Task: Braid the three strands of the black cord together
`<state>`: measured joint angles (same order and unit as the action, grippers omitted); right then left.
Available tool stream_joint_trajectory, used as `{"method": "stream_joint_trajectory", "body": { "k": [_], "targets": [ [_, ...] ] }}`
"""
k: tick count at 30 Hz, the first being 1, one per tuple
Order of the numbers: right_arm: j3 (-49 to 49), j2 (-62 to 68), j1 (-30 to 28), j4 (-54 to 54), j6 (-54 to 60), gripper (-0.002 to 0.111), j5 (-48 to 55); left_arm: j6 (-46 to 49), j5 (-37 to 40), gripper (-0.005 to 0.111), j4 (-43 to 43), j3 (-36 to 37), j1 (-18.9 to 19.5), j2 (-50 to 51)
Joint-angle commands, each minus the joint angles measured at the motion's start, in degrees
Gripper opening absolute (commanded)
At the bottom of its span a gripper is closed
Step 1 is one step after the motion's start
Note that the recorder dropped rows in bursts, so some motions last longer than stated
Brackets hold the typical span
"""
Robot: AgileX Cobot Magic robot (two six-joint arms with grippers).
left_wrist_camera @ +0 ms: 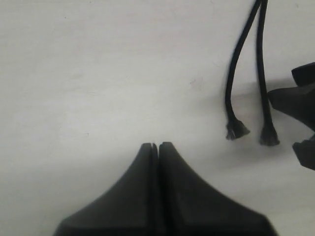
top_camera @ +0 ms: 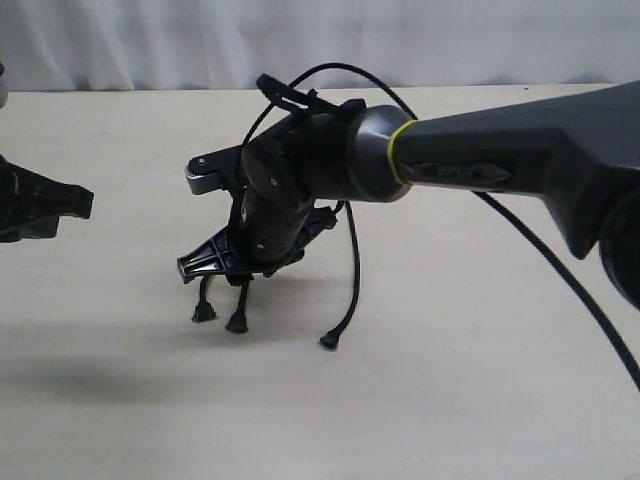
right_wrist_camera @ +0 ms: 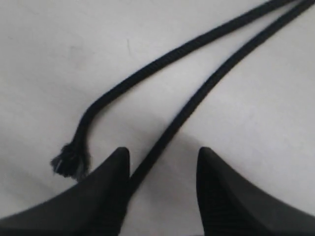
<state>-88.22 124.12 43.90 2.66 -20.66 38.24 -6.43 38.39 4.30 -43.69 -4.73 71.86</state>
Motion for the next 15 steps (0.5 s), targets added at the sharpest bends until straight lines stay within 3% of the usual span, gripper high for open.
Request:
{"method": "stream_joint_trajectory", "body": {
  "k": [1, 10, 14, 15],
  "targets": [
    [-0.4, 2.0, 0.9, 3.8, -5.7, 0.042, 0.6, -0.5, -1.2, 0.000, 0.9, -0.6, -0.3, 0.0],
    [-3.2, 5.1, 2.9, 8.7, -9.8, 0.041, 2.6, -0.5, -1.2, 0.000, 0.9, -0.6, -0.3, 0.0],
    [-5.0, 6.8, 2.9, 13.8, -10.0, 0.021, 11.7, -0.5, -0.8, 0.000, 0.9, -0.6, -0.3, 0.0],
    [-5.0, 6.8, 2.9, 14.9, -9.8, 0.011, 13.0, -0.5, -0.8, 0.000, 0.9, -0.6, -0.3, 0.0]
  ]
}}
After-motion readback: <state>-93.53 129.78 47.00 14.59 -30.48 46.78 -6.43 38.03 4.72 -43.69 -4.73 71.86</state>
